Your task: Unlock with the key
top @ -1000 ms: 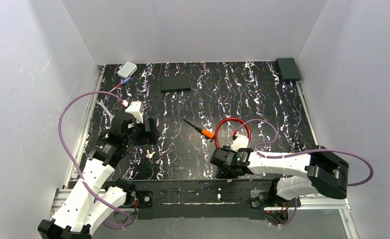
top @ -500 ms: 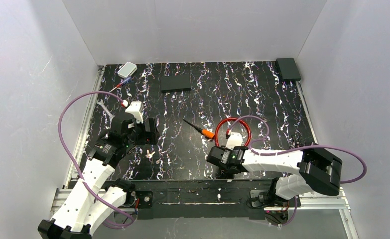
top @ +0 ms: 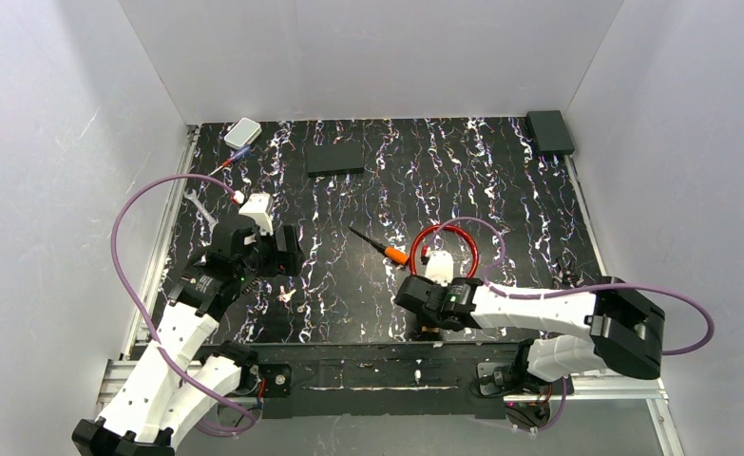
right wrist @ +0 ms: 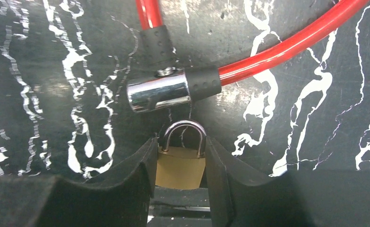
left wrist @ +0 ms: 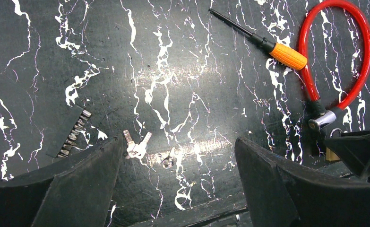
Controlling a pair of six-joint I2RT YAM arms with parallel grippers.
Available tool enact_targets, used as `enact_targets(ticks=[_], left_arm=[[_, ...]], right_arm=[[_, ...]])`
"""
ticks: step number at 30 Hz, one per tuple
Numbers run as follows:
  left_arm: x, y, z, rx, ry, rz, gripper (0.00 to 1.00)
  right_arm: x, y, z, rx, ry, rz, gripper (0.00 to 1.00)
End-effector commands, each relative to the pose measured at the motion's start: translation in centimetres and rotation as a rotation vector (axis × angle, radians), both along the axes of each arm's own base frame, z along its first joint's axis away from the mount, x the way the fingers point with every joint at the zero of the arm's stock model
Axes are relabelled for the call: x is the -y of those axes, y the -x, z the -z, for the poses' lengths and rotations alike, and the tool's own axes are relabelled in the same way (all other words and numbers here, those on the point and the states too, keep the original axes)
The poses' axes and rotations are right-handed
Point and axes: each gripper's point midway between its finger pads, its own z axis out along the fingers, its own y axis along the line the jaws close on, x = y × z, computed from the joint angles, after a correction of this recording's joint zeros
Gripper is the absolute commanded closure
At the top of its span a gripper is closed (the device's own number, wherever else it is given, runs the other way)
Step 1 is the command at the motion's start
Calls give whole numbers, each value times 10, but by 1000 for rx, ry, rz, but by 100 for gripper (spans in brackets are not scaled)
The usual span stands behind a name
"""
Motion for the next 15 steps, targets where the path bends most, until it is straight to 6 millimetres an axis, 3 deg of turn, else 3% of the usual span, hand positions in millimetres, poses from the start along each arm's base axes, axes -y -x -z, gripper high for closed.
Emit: enact_targets(ticks=[1, 9, 15], left_arm=[[-2, -1, -14, 33, 2, -7, 14], [-2, -1, -14, 34, 1, -9, 14], [-3, -1, -15, 35, -1, -12, 14]], right_arm=[[-22, -10, -39, 64, -100, -39, 97], [-60, -16, -54, 84, -203, -132, 99], [-107, -35, -62, 133, -217, -230, 99]])
